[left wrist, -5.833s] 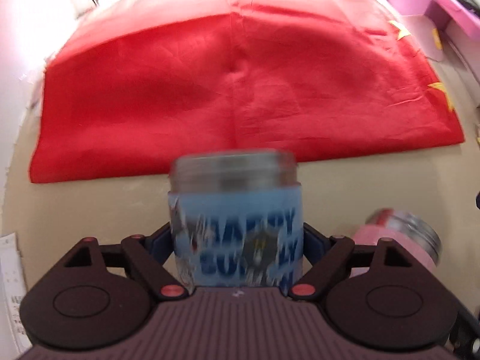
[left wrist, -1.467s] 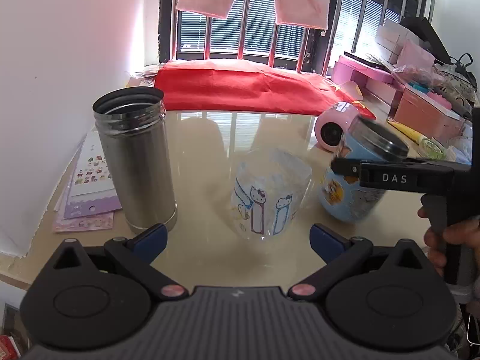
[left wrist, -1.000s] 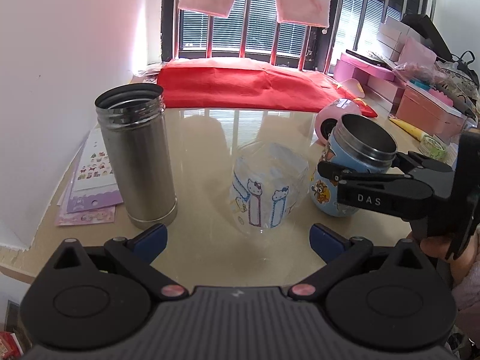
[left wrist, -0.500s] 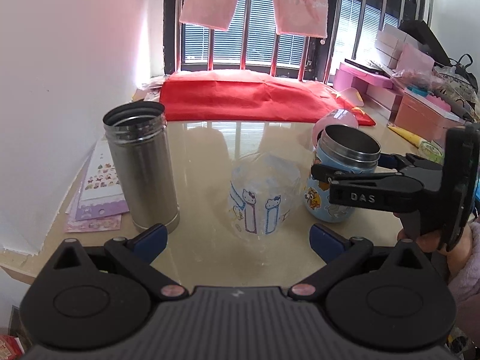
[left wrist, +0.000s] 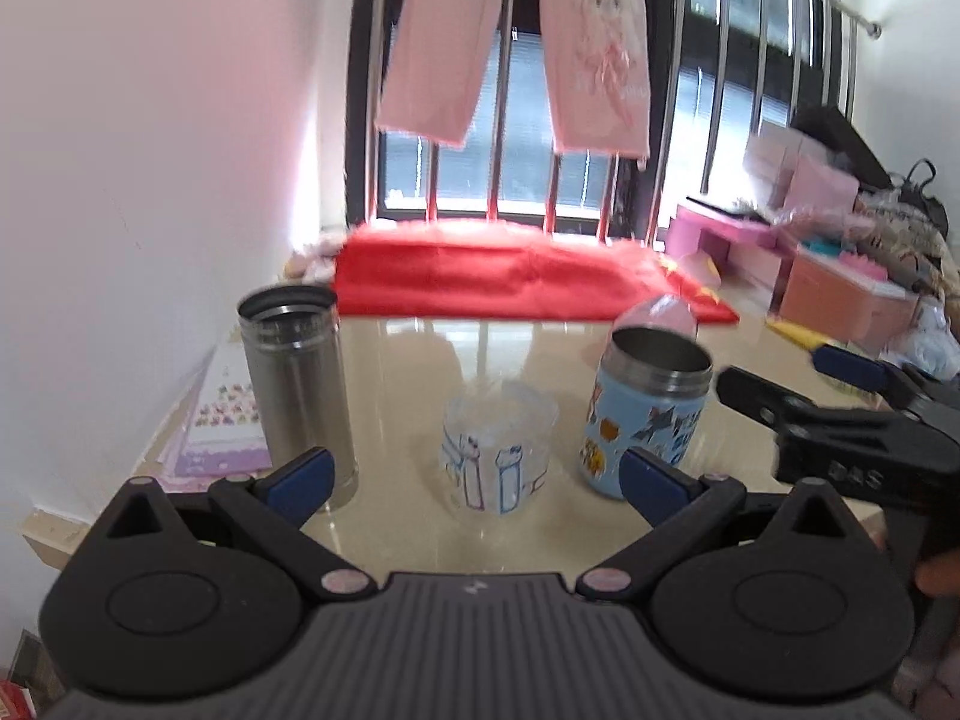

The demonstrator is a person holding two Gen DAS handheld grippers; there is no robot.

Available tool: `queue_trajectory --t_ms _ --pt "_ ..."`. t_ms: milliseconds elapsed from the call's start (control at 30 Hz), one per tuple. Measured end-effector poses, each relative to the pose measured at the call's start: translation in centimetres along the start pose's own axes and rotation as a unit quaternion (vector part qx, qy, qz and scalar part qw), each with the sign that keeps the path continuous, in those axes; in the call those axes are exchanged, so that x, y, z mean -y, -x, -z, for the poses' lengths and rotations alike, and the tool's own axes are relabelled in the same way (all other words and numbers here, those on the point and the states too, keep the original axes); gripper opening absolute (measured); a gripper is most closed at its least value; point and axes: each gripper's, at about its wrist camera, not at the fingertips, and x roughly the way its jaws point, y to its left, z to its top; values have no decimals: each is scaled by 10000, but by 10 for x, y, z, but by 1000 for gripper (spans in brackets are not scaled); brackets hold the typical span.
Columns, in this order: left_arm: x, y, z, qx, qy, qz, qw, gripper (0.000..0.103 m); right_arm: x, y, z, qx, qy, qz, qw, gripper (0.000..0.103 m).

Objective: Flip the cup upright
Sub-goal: 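Open the right tool and pull it back from the upright can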

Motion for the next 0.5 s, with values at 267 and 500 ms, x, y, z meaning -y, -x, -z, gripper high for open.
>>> queue_trajectory --t_ms 267,500 --pt "26 48 24 904 -226 -33 9956 103 -7 76 0 271 -73 181 9994 103" --pt "32 79 58 1215 -53 -33 9926 103 -7 133 20 191 -135 364 9991 103"
